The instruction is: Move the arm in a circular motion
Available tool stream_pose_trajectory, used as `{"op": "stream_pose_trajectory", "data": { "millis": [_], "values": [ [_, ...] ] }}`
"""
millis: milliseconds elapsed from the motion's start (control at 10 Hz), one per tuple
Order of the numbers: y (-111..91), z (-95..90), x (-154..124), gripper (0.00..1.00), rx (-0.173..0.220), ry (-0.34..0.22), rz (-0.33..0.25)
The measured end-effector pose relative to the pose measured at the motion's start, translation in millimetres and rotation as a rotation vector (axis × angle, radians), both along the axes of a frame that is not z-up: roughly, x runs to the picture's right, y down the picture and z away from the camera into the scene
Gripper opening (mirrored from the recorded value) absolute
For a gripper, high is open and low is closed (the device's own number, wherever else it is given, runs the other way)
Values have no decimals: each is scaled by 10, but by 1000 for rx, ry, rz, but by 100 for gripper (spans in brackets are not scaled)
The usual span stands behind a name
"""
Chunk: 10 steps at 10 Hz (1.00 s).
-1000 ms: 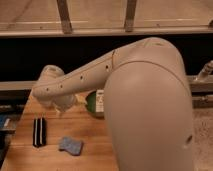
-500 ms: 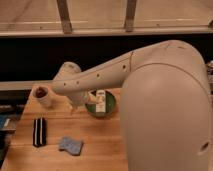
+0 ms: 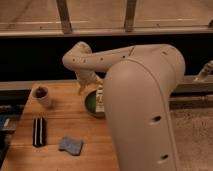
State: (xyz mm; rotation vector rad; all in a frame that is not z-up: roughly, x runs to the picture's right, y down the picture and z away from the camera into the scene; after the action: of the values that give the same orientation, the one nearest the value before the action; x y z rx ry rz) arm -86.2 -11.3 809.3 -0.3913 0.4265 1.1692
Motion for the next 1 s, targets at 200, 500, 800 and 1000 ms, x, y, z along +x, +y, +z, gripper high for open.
{"op": "stream_pose_trajectory", "data": {
  "millis": [200,500,800,1000],
  "values": [
    [-203,79,-161,80,11,-35,-42],
    [-189,-47,-380,80,23,-111,-121],
    [246,-393,-711,80,29,-192,-200],
    [661,-648,-818,80,27,-219,-206]
  ]
}}
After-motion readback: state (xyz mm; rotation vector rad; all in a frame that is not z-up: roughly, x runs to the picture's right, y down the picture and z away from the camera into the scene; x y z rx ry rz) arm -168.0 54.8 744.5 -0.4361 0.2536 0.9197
